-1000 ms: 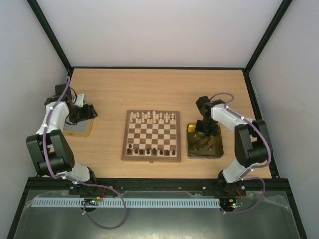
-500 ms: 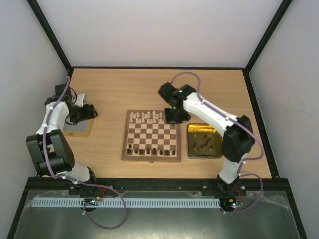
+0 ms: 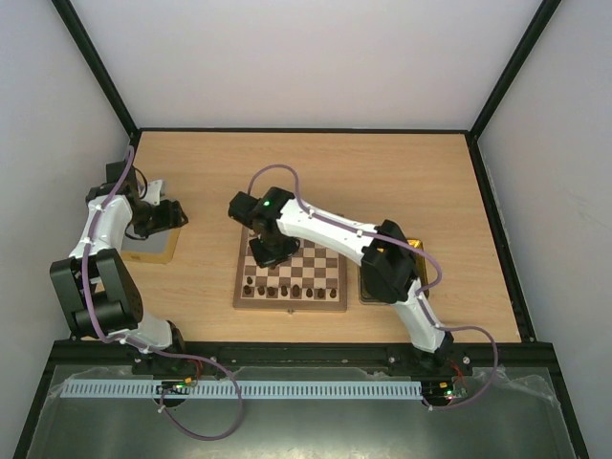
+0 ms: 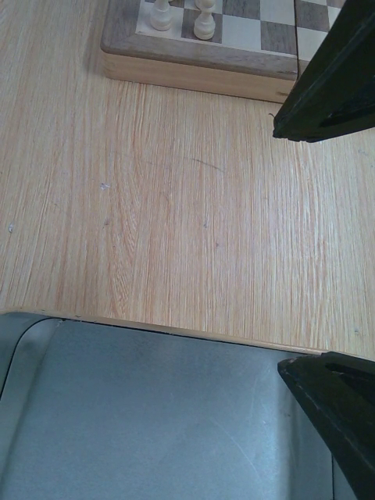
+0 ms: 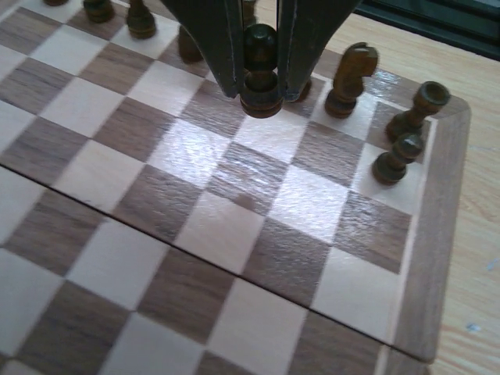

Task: Set up the chess pieces on the board
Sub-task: Place the chess piece on the chessboard.

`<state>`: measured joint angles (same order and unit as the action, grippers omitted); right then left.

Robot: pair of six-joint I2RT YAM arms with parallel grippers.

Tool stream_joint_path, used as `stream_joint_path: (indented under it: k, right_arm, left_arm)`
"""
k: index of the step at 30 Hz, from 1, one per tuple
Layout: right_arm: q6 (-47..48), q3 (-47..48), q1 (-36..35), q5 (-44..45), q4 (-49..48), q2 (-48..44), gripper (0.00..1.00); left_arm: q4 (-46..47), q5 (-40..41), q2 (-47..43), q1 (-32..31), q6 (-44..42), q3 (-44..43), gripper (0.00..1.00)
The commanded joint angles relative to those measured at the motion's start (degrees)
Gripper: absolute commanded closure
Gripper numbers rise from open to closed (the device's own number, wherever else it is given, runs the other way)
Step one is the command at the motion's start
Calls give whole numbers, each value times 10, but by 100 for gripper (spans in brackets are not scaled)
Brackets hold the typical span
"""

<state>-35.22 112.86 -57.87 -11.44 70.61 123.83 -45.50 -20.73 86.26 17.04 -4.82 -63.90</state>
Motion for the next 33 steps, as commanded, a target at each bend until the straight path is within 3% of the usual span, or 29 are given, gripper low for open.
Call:
stream_joint_path:
  k: [1,33]
  right_arm:
    - [-5,41,-15,-8,31,24,97]
    - [-9,82,-45,-23,15,91,94]
  left_arm:
    - [4,-2,-13,0,4,7,26]
    - [8,-5,-27,-1,5,14,25]
